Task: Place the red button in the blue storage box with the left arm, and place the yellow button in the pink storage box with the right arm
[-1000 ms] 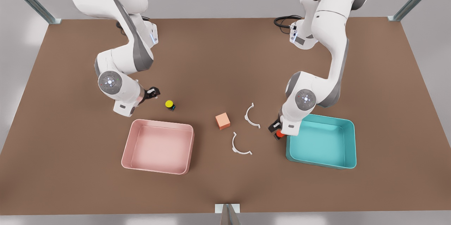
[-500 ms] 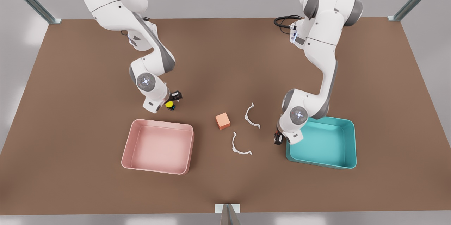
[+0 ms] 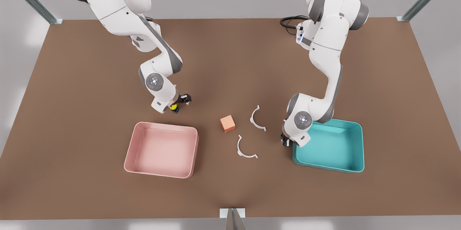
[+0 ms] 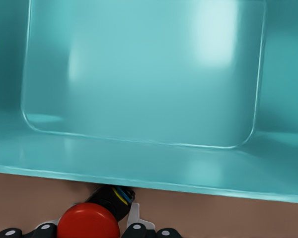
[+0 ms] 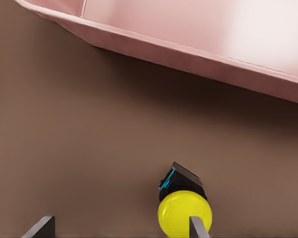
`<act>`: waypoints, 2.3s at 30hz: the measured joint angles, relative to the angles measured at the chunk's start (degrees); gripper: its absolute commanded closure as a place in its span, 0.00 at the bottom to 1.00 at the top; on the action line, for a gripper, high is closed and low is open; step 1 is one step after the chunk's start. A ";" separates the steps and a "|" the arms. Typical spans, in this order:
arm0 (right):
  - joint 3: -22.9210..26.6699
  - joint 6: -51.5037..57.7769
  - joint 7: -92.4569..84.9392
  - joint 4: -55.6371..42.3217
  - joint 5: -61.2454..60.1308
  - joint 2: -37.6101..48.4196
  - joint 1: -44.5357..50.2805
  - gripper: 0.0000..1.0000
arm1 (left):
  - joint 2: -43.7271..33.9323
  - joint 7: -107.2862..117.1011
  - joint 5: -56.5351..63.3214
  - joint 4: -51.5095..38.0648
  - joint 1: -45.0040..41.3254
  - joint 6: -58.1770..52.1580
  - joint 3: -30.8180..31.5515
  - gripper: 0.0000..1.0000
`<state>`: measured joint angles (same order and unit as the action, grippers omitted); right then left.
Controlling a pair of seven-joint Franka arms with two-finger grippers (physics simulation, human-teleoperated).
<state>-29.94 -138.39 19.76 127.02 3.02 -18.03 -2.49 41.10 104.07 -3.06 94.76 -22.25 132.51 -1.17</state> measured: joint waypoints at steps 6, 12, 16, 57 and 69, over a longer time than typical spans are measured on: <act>0.10 -1.39 1.66 1.35 1.13 -0.39 -0.57 0.00 | -8.77 1.99 0.51 -3.27 -0.86 -6.87 0.32 0.53; 0.42 -2.58 2.73 2.16 3.09 -0.69 -2.34 0.00 | -14.07 -1.38 0.49 -3.18 9.30 -20.11 0.02 0.53; 0.42 -3.91 3.29 2.20 3.72 -3.21 -2.04 0.00 | -8.93 -5.17 0.53 -6.11 14.25 -24.03 0.01 0.00; 0.20 -2.14 4.71 -12.04 7.99 -1.16 -2.48 0.48 | -27.67 -91.93 1.63 -16.51 14.61 -44.53 0.30 0.00; 2.21 1.31 6.07 -23.44 10.35 -9.27 2.04 0.29 | -26.96 -98.34 1.70 -16.51 14.80 -44.22 0.03 0.00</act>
<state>-27.74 -137.07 25.84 103.58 13.37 -27.30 -0.46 14.14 5.73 -1.36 78.25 -7.45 88.29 -1.14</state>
